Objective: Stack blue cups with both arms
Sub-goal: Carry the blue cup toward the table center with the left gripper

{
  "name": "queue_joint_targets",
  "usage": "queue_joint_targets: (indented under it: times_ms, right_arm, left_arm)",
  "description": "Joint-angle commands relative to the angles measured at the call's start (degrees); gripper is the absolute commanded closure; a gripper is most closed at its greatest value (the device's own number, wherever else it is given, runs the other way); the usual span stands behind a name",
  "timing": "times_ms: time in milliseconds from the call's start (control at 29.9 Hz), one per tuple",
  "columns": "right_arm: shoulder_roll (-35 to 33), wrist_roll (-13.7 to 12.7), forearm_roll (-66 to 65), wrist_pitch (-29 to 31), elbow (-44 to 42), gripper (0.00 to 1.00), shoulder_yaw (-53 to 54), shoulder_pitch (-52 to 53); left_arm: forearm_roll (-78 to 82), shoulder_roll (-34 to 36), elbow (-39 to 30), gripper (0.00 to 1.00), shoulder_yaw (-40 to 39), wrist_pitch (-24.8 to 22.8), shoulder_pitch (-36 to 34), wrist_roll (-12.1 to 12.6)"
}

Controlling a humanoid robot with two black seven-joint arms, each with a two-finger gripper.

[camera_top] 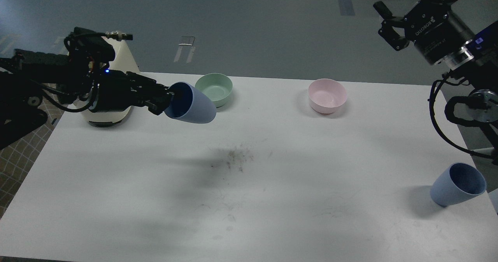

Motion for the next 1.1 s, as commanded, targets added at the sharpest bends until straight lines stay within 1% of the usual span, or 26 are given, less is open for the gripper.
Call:
queue_joint_targets:
  times_ms: [0, 33, 100, 134, 167, 234, 301, 334, 368, 435, 535, 635, 702, 736, 803, 936, 1037, 1070]
  right_arm:
    - [0.0, 0.0, -1.6, 0.0, -0.2, 0.0, -1.3, 4.5]
    - [-0.1, 0.0, -1.6, 0.0, -0.2, 0.0, -2.5, 6.3]
    - [-0.1, 0.0, -1.6, 0.0, -0.3, 0.0, -3.7, 8.0]
    - [-0.2, 0.0, -1.6, 0.0, -0.3, 0.0, -4.6, 9.5]
    - [-0.2, 0.0, -1.6, 0.0, -0.3, 0.0, -4.8, 10.0]
    - [-0.5, 0.0, -1.6, 0.0, -0.3, 0.0, -5.1, 11.8]
    - [-0.6, 0.0, -1.7, 0.0, -0.2, 0.0, -5.2, 12.5]
    - [-0.6, 0.0, -1.6, 0.0, -0.2, 0.0, -5.6, 13.1]
    - [-0.6, 0.0, -1.6, 0.0, -0.2, 0.0, -5.9, 13.5]
    - [-0.9, 0.0, -1.6, 0.0, -0.2, 0.0, -6.5, 14.3]
    - [-0.9, 0.0, -1.6, 0.0, -0.2, 0.0, -6.6, 14.8]
    - [-0.9, 0.0, -1.7, 0.0, -0.2, 0.0, -6.7, 15.4]
    - [-0.8, 0.0, -1.7, 0.0, -0.2, 0.0, -6.7, 15.7]
    - [-0.8, 0.0, -1.7, 0.0, -0.2, 0.0, -6.7, 15.7]
    - [-0.7, 0.0, -1.7, 0.0, -0.2, 0.0, -6.7, 15.7]
    - [-0.6, 0.0, -1.7, 0.0, -0.2, 0.0, -6.9, 15.7]
    - [-0.4, 0.0, -1.7, 0.0, -0.2, 0.0, -8.4, 15.7]
    - [-0.4, 0.0, -1.7, 0.0, -0.1, 0.0, -8.5, 15.7]
  left_arm:
    - [0.1, -8.2, 0.0, 1.0, 0.1, 0.0, -3.2, 2.9]
    - [0.1, -10.6, 0.0, 1.0, 0.1, 0.0, -3.7, 3.8]
    - [0.1, -12.8, 0.0, 1.0, 0.1, 0.0, -4.4, 5.0]
    - [0.1, -15.5, 0.0, 1.0, 0.2, 0.0, -5.3, 6.2]
    - [0.1, -16.8, 0.1, 1.0, 0.2, 0.0, -5.6, 6.7]
    - [0.3, -21.3, 0.6, 1.0, 0.3, 0.0, -6.4, 8.6]
    - [0.8, -23.1, 0.7, 1.0, 0.8, 0.0, -6.6, 9.6]
    - [2.0, -24.7, 0.7, 1.0, 2.4, 0.0, -7.1, 10.0]
    - [2.8, -25.4, 0.8, 1.0, 3.5, 0.0, -7.7, 10.0]
    - [5.5, -28.0, 2.1, 1.0, 8.7, 0.0, -10.1, 10.0]
    - [6.3, -30.1, 3.2, 1.0, 11.2, 0.0, -11.5, 10.0]
    - [7.0, -33.0, 6.2, 1.0, 13.8, 0.0, -13.5, 10.0]
    - [7.6, -34.2, 7.1, 1.0, 18.0, 0.0, -16.3, 10.0]
    - [7.6, -34.2, 7.1, 1.0, 18.0, 0.0, -16.4, 10.0]
    - [7.6, -35.5, 7.2, 1.0, 23.0, 0.0, -19.3, 10.0]
    - [7.6, -37.7, 7.6, 1.0, 24.8, 0.0, -20.9, 10.0]
    - [7.7, -41.1, 10.0, 1.0, 26.2, 0.0, -21.8, 9.9]
    - [7.7, -42.5, 11.5, 1.0, 27.8, 0.0, -22.3, 9.9]
